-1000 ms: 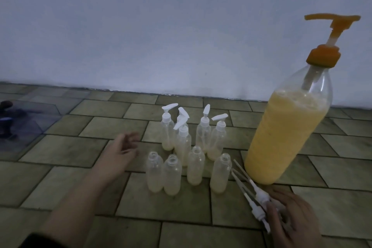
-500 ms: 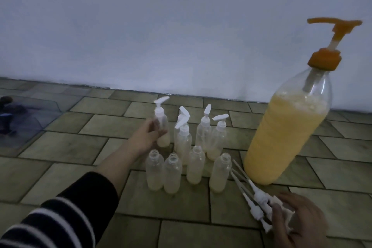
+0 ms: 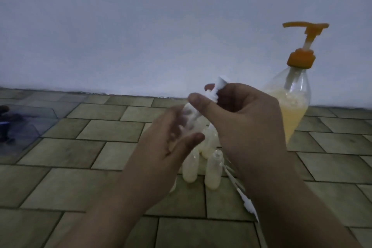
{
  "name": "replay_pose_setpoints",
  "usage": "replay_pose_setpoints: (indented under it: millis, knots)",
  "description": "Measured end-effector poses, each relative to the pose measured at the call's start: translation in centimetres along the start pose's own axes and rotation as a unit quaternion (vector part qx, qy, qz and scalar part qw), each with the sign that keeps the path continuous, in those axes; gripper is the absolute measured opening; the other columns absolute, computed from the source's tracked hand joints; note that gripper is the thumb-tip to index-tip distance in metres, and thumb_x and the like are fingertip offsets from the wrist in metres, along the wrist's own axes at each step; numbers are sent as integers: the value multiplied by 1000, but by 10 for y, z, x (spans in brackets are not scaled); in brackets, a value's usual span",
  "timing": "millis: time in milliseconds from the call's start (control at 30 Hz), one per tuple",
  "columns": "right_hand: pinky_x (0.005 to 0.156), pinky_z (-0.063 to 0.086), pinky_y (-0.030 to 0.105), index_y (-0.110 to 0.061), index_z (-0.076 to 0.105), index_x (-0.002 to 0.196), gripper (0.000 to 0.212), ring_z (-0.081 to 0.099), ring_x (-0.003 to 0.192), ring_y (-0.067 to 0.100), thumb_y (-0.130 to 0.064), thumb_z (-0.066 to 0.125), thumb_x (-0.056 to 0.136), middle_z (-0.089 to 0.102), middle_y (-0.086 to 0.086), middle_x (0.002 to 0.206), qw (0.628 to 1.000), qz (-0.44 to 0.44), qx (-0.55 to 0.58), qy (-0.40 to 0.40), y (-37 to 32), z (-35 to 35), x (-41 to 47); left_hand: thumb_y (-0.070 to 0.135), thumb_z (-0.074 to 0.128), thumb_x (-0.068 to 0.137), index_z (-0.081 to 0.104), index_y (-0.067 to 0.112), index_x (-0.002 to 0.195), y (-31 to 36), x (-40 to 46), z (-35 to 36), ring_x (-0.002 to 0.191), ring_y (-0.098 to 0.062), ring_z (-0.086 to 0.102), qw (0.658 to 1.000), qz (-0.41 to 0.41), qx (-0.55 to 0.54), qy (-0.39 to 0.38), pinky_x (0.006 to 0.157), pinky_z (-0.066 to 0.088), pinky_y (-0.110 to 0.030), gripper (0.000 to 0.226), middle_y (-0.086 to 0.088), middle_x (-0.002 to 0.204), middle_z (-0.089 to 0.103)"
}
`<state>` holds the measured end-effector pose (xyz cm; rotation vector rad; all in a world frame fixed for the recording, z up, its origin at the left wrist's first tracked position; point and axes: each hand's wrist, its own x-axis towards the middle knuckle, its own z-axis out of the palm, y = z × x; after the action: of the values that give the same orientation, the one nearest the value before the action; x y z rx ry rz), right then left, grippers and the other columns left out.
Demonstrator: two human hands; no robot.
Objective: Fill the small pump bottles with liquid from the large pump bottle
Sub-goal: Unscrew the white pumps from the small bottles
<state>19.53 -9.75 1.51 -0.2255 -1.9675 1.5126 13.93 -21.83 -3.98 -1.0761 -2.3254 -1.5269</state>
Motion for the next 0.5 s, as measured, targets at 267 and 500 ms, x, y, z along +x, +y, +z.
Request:
replay_pose_setpoints:
  millis: [267, 500]
  knots:
    - [70, 54, 15, -22, 49, 131, 62, 68, 87, 6, -10, 67, 73, 73, -1, 93, 985, 66, 84, -131, 10, -31, 11, 48, 60, 73, 64, 38, 99, -5, -5, -5, 78, -4, 61, 961, -84, -236, -118, 65, 47, -19, 28, 9, 87, 67]
    - [68, 53, 16, -28, 44, 135, 85, 68, 92, 11, -22, 77, 57, 72, 1, 98, 991, 57, 90, -78, 20, -42, 15, 42, 61, 80, 59, 38, 105, -3, 7, -3, 81, 1, 61, 977, -42, -178, -108, 67, 47, -15, 26, 18, 89, 66]
